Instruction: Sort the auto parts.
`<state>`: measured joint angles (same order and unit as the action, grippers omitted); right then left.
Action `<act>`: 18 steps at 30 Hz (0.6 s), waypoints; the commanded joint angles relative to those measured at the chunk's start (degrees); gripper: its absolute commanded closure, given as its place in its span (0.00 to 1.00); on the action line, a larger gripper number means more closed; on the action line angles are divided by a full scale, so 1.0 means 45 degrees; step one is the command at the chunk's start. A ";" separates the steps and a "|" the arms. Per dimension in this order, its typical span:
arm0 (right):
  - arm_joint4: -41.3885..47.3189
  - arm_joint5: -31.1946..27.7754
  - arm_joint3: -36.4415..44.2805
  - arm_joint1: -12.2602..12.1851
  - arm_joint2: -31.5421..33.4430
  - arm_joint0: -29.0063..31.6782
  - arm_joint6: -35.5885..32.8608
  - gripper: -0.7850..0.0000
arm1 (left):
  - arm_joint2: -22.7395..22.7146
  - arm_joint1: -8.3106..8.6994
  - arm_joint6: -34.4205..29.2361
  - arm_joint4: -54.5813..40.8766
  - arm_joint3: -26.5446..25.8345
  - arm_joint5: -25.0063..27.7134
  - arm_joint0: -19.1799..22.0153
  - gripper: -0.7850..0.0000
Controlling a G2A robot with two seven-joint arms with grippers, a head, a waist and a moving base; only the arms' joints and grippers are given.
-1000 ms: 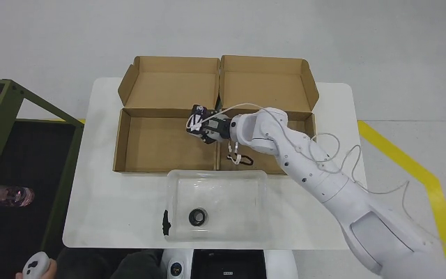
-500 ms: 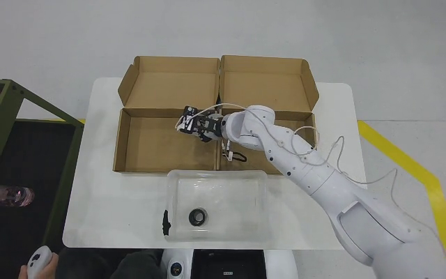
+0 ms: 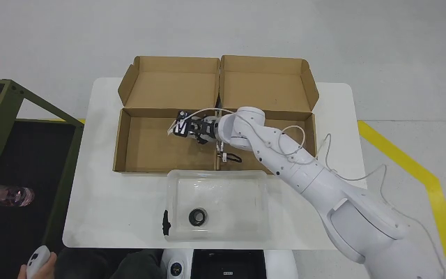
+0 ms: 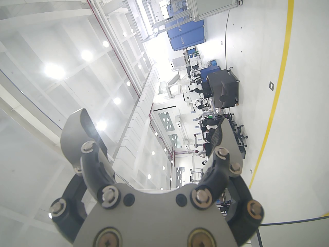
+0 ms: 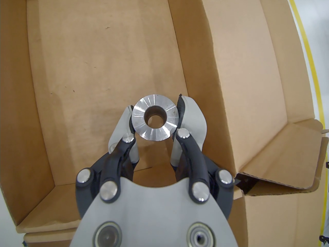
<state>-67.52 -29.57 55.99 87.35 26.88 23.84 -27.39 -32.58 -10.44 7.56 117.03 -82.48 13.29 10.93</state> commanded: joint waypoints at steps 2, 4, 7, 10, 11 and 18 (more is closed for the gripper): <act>-0.0141 0.0046 -0.0203 0.0136 -0.0040 -0.0033 -0.0007 0.81 | 0.0000 0.0000 0.0000 0.0000 0.0000 0.0000 0.0000 0.00; -0.0241 0.0053 -0.0315 0.0218 -0.0062 -0.0057 -0.0039 0.79 | 0.0000 0.0000 0.0000 0.0000 0.0000 0.0000 0.0000 0.00; -0.0416 0.0049 -0.0470 0.0334 -0.0104 -0.0084 -0.0113 0.76 | 0.0000 0.0000 0.0000 0.0000 0.0000 0.0000 0.0000 0.00; -0.0546 0.0054 -0.0640 0.0440 -0.0118 -0.0085 -0.0136 0.71 | 0.0000 0.0000 0.0000 0.0000 0.0000 0.0000 0.0000 0.00; -0.0605 0.0057 -0.0688 0.0474 -0.0125 -0.0085 -0.0147 0.69 | 0.0000 0.0000 0.0000 0.0000 0.0000 0.0000 0.0000 0.00; -0.0818 -0.0003 -0.0952 0.0635 0.0006 -0.0082 -0.0057 0.61 | 0.0000 0.0000 0.0000 0.0000 0.0000 0.0000 0.0000 0.00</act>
<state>-71.11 -29.49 51.74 90.15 26.70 23.50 -27.79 -32.58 -10.44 7.56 117.03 -82.48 13.29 10.93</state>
